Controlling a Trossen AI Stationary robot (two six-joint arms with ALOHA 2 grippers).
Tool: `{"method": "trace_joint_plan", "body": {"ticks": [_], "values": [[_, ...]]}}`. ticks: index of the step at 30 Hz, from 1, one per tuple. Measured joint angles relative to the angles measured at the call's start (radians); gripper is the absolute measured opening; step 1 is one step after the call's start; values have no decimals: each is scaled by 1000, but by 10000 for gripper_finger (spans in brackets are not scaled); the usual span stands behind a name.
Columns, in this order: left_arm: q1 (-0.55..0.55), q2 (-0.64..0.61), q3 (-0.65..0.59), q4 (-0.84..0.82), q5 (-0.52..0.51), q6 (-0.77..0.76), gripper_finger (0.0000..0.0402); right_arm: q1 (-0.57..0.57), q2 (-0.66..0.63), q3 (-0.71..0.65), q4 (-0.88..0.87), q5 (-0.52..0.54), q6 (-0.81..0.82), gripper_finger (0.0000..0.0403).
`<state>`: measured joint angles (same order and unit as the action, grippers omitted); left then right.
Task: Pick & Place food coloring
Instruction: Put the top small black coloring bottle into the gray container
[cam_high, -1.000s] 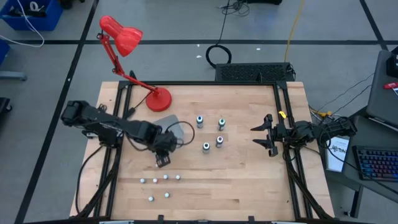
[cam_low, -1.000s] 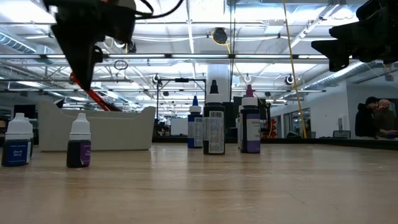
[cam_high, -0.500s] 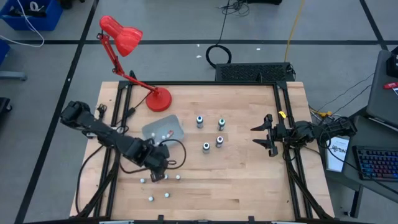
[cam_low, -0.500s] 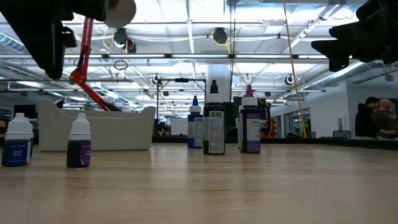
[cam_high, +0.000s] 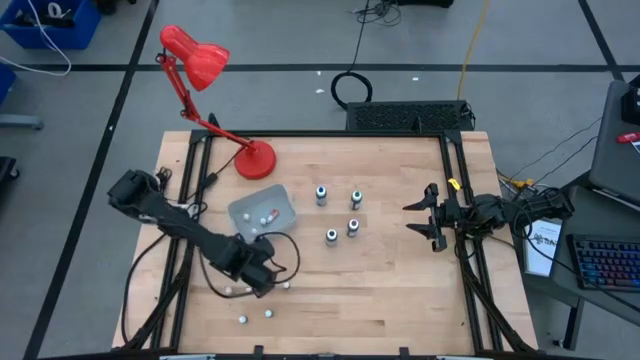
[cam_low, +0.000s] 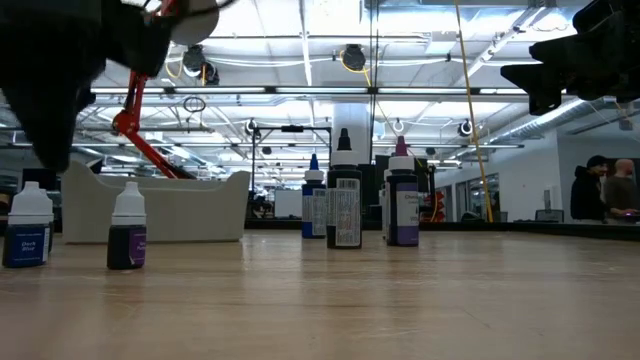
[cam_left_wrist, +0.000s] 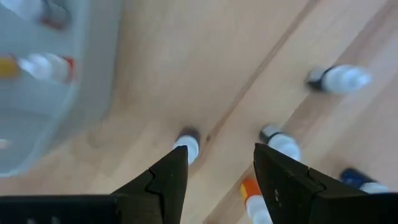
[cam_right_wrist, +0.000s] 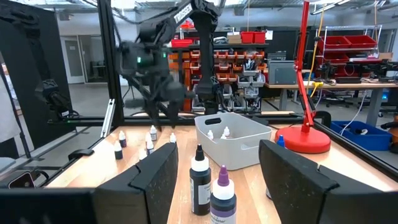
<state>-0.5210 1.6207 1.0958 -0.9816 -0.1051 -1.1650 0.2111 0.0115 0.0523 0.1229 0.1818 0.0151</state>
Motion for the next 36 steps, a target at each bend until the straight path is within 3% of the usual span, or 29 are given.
{"method": "trace_joint_plan", "body": {"ticks": [5, 15, 19, 26, 36], "values": [[32, 65, 0, -12, 61, 5, 186, 0, 0, 0, -1, 0, 0, 212], [59, 74, 0, -15, 56, 62, 186, 0, 0, 0, 0, 0, 0, 212], [49, 74, 0, -40, 130, 85, 186, 0, 0, 0, -1, 0, 0, 212], [-2, 74, 0, -172, 165, -94, 186, 0, 0, 0, 0, 0, 0, 212], [-75, 74, 2, -95, 161, -195, 186, 0, 0, 0, 0, 0, 0, 212]]}}
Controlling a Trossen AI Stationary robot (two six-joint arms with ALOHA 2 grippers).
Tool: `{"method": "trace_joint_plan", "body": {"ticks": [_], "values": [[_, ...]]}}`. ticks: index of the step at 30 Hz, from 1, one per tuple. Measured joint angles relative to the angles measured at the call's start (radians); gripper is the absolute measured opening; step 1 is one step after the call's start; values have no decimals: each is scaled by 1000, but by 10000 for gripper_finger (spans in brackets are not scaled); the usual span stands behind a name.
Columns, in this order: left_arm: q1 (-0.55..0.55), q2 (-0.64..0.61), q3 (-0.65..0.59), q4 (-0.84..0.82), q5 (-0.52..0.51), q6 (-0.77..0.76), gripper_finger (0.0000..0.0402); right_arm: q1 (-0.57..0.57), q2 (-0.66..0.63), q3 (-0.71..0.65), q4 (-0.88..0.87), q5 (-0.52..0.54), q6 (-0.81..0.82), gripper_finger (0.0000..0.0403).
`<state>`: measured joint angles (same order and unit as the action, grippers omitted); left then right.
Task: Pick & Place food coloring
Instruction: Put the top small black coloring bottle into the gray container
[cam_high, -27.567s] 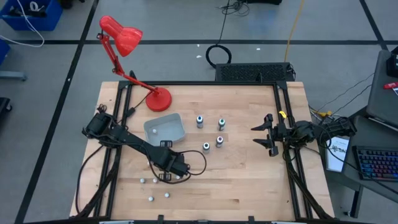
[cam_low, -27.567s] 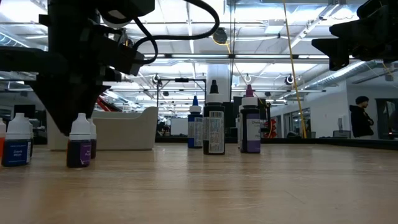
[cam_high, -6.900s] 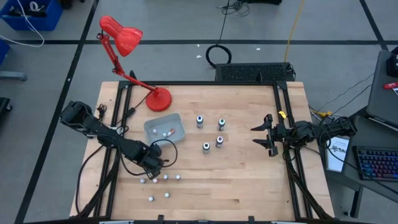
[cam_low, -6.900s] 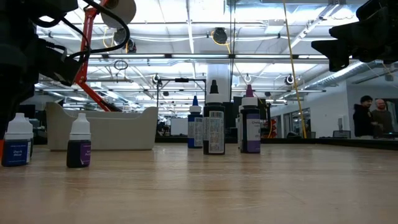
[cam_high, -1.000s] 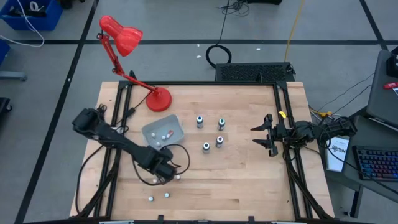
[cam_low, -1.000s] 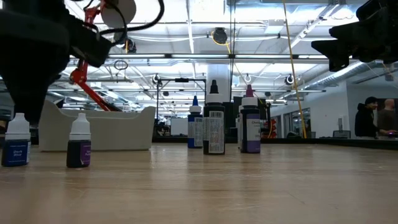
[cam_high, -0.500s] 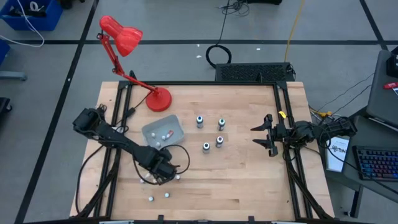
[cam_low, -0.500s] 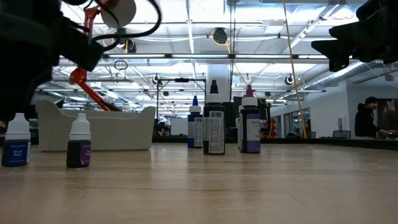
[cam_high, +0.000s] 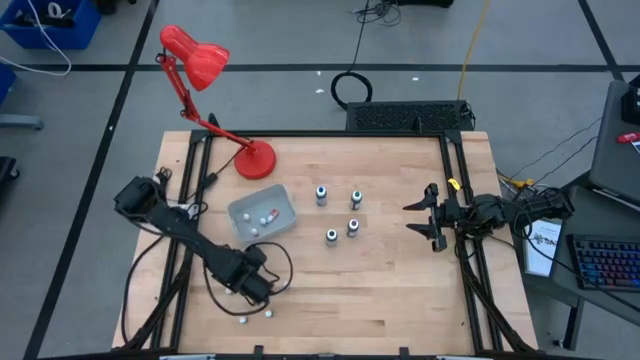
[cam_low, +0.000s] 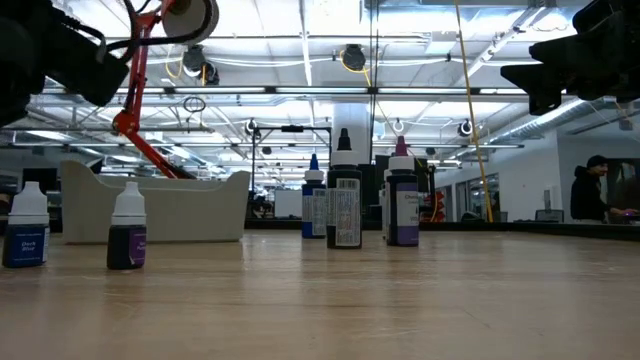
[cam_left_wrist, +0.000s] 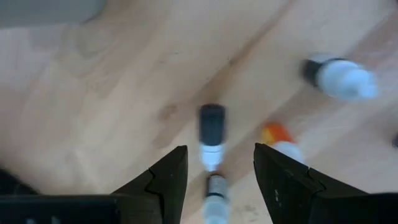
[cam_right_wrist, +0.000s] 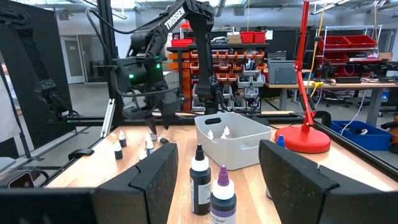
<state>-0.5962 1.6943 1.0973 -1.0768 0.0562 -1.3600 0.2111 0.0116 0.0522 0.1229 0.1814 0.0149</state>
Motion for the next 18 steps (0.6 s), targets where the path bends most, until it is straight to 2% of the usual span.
{"method": "trace_joint_plan", "body": {"ticks": [10, 18], "values": [[-53, 0, -10, -1, -4, -67, 186, 0, 0, 0, 0, 0, 0, 212], [-58, 0, -127, 117, 58, -64, 186, 0, 0, 0, 0, 0, 0, 212]]}}
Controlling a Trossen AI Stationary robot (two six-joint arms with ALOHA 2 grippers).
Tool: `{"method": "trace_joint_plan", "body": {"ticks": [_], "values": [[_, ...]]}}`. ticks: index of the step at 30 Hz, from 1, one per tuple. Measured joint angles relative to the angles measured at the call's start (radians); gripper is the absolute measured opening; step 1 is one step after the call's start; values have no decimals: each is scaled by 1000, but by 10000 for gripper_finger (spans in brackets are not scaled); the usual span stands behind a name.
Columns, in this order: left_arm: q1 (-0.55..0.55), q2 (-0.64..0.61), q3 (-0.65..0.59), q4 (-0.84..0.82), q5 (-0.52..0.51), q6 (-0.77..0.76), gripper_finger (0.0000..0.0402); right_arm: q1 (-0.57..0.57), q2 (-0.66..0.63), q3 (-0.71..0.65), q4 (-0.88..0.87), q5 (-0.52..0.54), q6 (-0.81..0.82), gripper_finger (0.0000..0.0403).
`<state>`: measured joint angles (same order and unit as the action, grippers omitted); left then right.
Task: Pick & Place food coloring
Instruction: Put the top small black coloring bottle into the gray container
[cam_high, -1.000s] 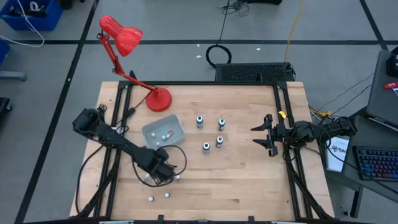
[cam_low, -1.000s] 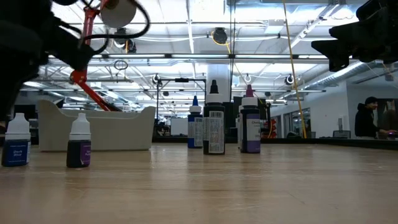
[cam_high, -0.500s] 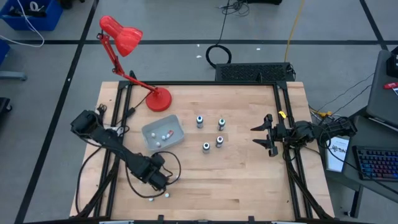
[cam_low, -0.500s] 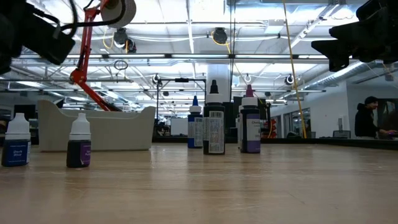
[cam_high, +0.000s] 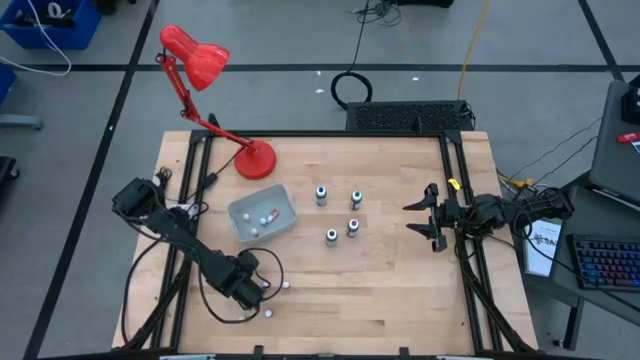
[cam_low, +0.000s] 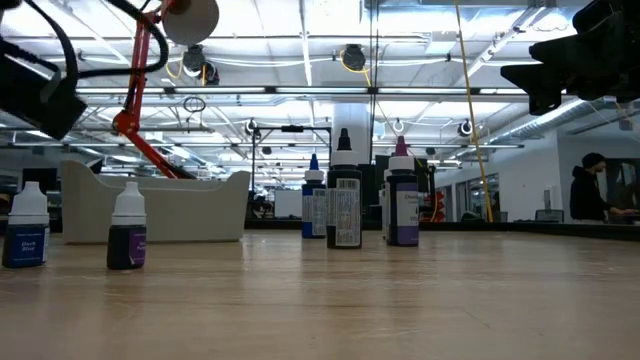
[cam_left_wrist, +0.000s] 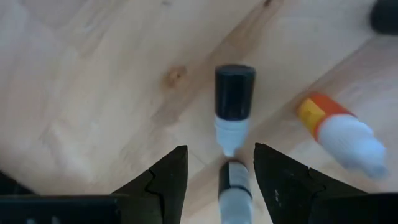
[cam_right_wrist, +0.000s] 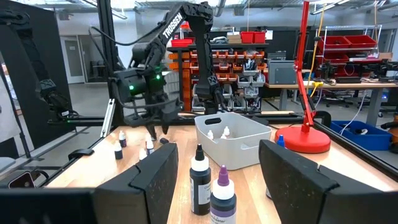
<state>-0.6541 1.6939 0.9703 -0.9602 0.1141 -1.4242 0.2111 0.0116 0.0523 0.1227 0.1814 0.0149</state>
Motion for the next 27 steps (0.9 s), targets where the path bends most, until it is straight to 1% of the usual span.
{"method": "trace_joint_plan", "body": {"ticks": [4, 11, 17, 20, 27], "values": [[9, 0, -26, 25, -1, 10, 186, 0, 0, 0, 0, 0, 0, 212], [12, 0, -27, 51, -39, 34, 186, 0, 0, 0, 0, 0, 0, 212], [12, 0, -27, 60, -36, 31, 183, 0, 0, 0, 0, 0, 0, 212], [12, 0, -27, 91, -36, 37, 164, 0, 0, 0, 0, 0, 0, 212], [12, 0, -27, 102, -36, 51, 83, 0, 0, 0, 0, 0, 0, 212]]}}
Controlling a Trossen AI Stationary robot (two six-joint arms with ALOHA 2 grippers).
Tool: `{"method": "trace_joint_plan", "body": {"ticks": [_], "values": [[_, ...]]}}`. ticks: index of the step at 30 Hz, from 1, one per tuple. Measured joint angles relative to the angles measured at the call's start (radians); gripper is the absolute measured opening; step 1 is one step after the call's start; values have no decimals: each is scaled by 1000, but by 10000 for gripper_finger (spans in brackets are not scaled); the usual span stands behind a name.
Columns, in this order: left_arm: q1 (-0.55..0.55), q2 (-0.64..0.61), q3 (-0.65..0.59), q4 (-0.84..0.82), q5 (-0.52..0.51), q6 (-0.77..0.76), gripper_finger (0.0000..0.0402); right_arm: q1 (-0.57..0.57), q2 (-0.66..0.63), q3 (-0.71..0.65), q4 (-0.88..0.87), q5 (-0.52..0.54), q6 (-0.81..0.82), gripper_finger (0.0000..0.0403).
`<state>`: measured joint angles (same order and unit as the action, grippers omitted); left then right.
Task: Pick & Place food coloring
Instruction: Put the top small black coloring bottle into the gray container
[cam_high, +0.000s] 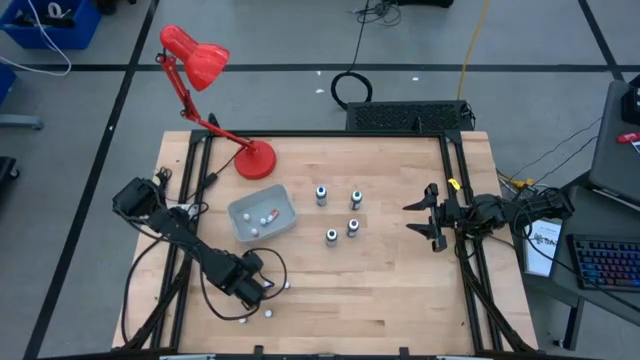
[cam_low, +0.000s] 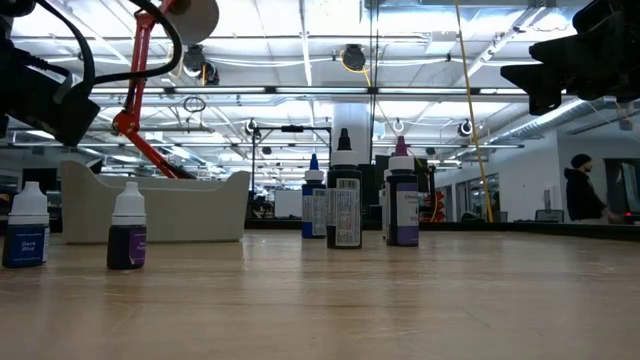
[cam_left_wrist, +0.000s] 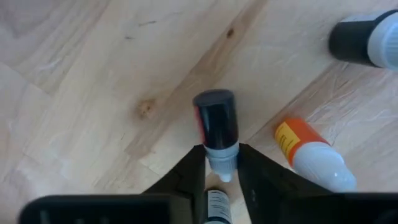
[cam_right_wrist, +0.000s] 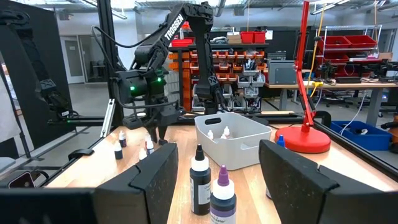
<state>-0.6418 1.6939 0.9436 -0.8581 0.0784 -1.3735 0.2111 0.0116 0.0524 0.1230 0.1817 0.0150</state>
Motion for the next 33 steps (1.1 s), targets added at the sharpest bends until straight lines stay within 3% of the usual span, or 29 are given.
{"method": "trace_joint_plan", "body": {"ticks": [5, 23, 33], "values": [[0, -1, 1, -2, 0, 11, 53, 0, 0, 0, 0, 0, 0, 212], [31, -7, 22, -158, -12, 124, 52, 0, 0, 0, 0, 0, 0, 212], [50, -13, 204, -397, -131, 254, 45, 0, 0, 0, 0, 0, 0, 212]]}}
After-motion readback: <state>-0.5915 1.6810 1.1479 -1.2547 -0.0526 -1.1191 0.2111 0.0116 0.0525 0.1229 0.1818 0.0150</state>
